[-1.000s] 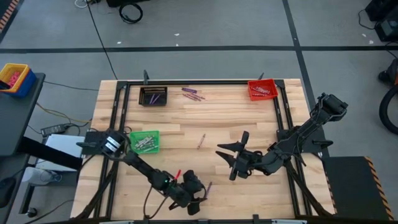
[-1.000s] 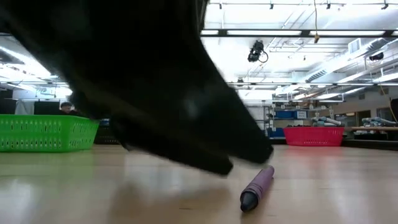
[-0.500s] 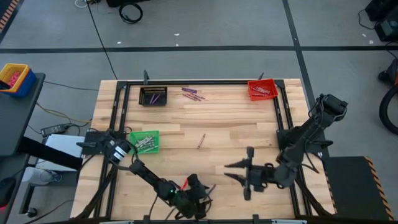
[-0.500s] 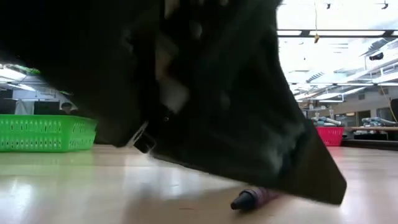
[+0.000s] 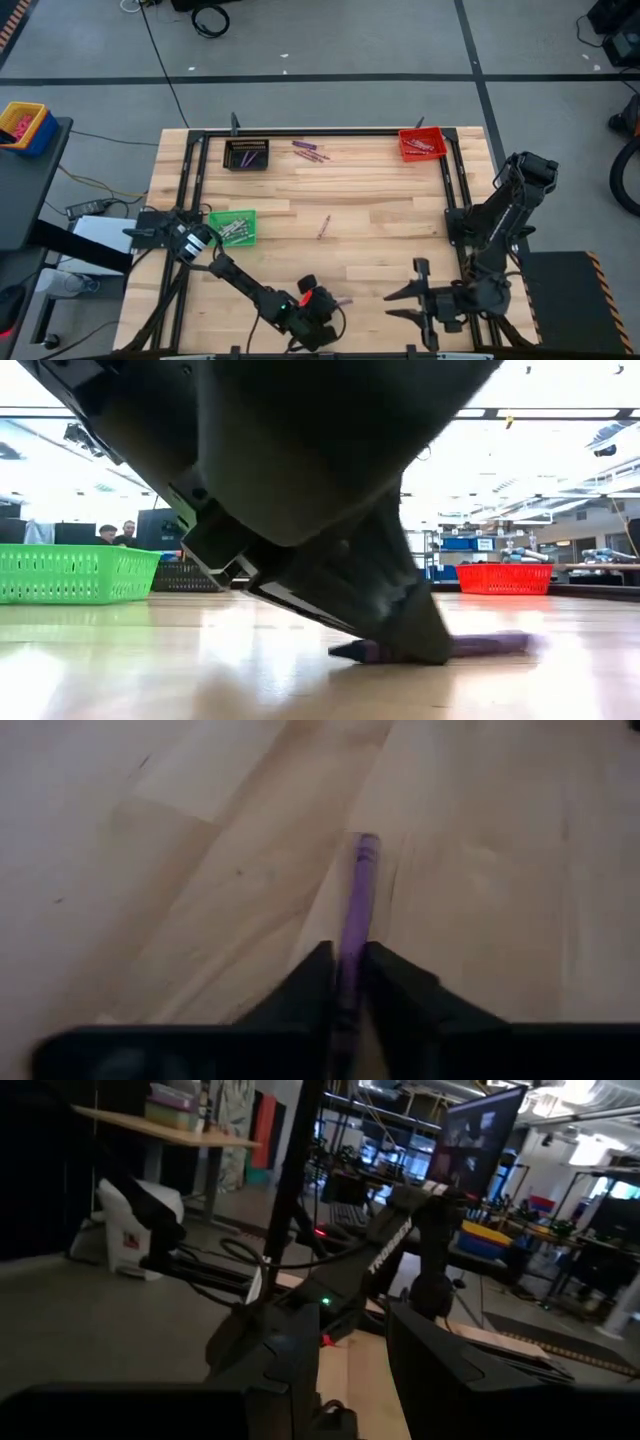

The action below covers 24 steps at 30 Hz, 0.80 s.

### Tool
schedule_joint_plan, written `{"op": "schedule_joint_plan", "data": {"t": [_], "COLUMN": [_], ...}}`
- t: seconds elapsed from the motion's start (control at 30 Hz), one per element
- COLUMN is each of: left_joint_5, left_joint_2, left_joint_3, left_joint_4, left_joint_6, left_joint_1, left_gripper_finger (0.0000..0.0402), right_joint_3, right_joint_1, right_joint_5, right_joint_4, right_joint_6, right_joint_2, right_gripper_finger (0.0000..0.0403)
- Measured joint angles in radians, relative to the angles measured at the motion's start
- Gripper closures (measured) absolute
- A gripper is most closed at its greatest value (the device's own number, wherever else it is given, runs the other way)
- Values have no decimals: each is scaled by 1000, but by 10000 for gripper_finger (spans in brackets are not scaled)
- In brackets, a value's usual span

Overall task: Sort crayons
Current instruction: Put the violet crayon into the black bin

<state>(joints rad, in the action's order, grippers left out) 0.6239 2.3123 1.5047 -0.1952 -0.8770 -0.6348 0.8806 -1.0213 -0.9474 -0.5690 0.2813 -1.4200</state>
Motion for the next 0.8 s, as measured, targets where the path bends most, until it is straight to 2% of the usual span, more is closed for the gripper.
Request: {"op": "schedule_joint_plan", "data": {"t": [0.1,0.27,0.37,0.47,0.8], "left_joint_5": [1,-40,-83,-84,26], "left_joint_2": [0,-47,-115,-194,-499], "left_joint_3": [0,-3,-10,-18,-11], "left_joint_4": [-21,-124,-285,-476,-1018], "left_joint_6": [19,116,170,224,273], "left_joint_1": [1,19,54,101,300], "left_gripper_finger": [378,366,360,365,367], "right_joint_3": [0,0,0,0,0], "right_joint_1": [-6,-5,-5,-5,-5], "right_joint_5": [-3,-5,-5,-5,-5], "right_joint_4": [-4,-6,-6,-6,-4], "right_joint_6": [5,17,19,21,21], "right_joint_2": [0,0,0,0,0], "right_gripper_finger": [280,280,280,280,280]}}
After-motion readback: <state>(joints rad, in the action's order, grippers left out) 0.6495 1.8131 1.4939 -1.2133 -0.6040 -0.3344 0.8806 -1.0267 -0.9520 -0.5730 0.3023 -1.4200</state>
